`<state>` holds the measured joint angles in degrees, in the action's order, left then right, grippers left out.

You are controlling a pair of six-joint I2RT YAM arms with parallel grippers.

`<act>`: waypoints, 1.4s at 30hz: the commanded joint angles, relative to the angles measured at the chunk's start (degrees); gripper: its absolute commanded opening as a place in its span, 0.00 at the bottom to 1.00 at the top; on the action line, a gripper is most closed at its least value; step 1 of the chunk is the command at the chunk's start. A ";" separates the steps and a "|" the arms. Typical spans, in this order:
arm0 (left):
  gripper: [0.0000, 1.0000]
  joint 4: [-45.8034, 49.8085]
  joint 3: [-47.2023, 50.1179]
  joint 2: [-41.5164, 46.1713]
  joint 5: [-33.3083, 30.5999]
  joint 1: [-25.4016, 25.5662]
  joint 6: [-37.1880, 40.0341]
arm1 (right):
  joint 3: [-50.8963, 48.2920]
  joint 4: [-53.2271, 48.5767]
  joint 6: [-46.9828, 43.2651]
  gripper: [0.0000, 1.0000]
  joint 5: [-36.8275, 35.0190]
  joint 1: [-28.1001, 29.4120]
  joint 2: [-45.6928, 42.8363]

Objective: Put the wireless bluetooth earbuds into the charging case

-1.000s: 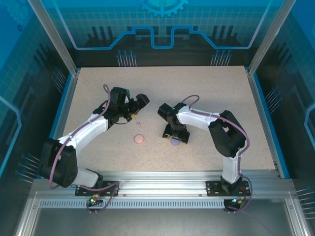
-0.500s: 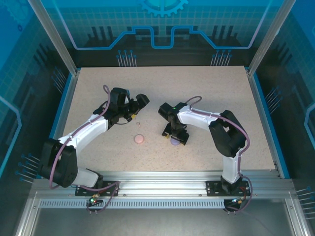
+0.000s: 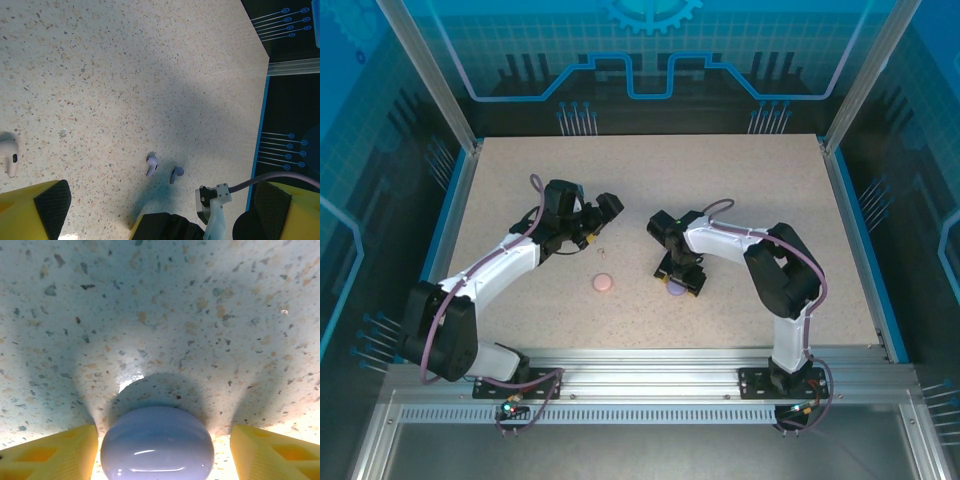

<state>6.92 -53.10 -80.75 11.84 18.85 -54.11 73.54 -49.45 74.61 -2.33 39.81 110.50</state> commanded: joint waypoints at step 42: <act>0.99 -15.70 13.72 4.41 6.12 0.85 -1.33 | -7.88 9.91 -5.28 0.38 2.36 -3.45 -10.95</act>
<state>-0.95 -42.48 -77.62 15.79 18.98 -54.13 66.39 -41.63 69.84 -0.80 39.03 101.93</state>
